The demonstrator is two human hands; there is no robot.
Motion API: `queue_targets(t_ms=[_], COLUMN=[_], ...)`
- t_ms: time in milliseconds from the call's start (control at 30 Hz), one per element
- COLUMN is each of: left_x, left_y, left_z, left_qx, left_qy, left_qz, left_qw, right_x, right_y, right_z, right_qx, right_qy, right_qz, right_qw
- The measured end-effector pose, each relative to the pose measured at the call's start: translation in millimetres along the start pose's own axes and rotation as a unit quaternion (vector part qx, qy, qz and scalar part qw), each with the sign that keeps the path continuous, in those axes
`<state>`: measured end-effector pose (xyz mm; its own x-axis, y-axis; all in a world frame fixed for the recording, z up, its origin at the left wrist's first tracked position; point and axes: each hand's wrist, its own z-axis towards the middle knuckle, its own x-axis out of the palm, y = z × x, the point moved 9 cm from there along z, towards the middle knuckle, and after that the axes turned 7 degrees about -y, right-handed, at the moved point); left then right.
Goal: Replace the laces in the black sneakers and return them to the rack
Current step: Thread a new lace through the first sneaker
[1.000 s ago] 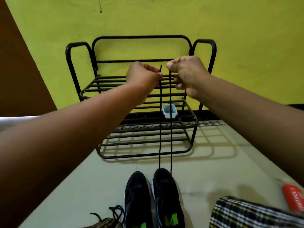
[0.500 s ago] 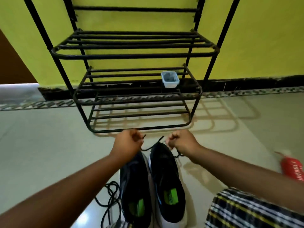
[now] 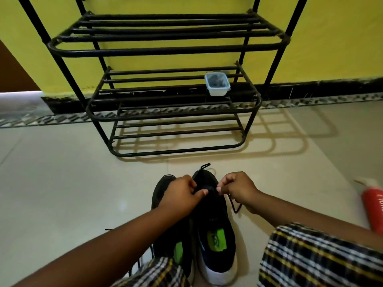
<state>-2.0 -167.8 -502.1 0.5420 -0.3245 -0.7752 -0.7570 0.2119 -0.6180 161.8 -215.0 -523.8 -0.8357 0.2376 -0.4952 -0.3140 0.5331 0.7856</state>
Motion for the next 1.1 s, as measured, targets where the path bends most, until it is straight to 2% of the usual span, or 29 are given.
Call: queue_targets(t_ms=[100,200,367,600,833,1100], left_x=[25.4,32.4,32.7,29.2,36.2,39.2], left_y=[5.4,6.0,6.6,15.2,33.9,37.9], left_z=[-0.5,1.0,5.8,4.3,-1.6,-4.7], left_qx=[-0.038,-0.046,-0.075,-0.114,-0.197,-0.227], left_qy=[0.067,0.08,0.078,0.062,0.055,0.052], left_qz=[0.033,0.046,0.059,-0.042,-0.175,-0.235], left_qw=[0.996,0.995,0.992,0.991,0.963,0.944], right_x=[5.1,12.3,19.9,38.5,44.9,49.2], right_y=[0.9,0.0,-8.1,-1.7,2.3,3.4], right_z=[-2.6,-5.4,-3.9,2.6,0.9,0.0], right_qx=[-0.031,-0.065,-0.071,-0.079,-0.101,-0.104], right_qy=[0.015,0.042,0.045,0.05,0.045,0.034], right_qz=[-0.016,-0.044,-0.079,-0.13,-0.155,-0.187], right_qw=[0.999,0.996,0.993,0.987,0.982,0.976])
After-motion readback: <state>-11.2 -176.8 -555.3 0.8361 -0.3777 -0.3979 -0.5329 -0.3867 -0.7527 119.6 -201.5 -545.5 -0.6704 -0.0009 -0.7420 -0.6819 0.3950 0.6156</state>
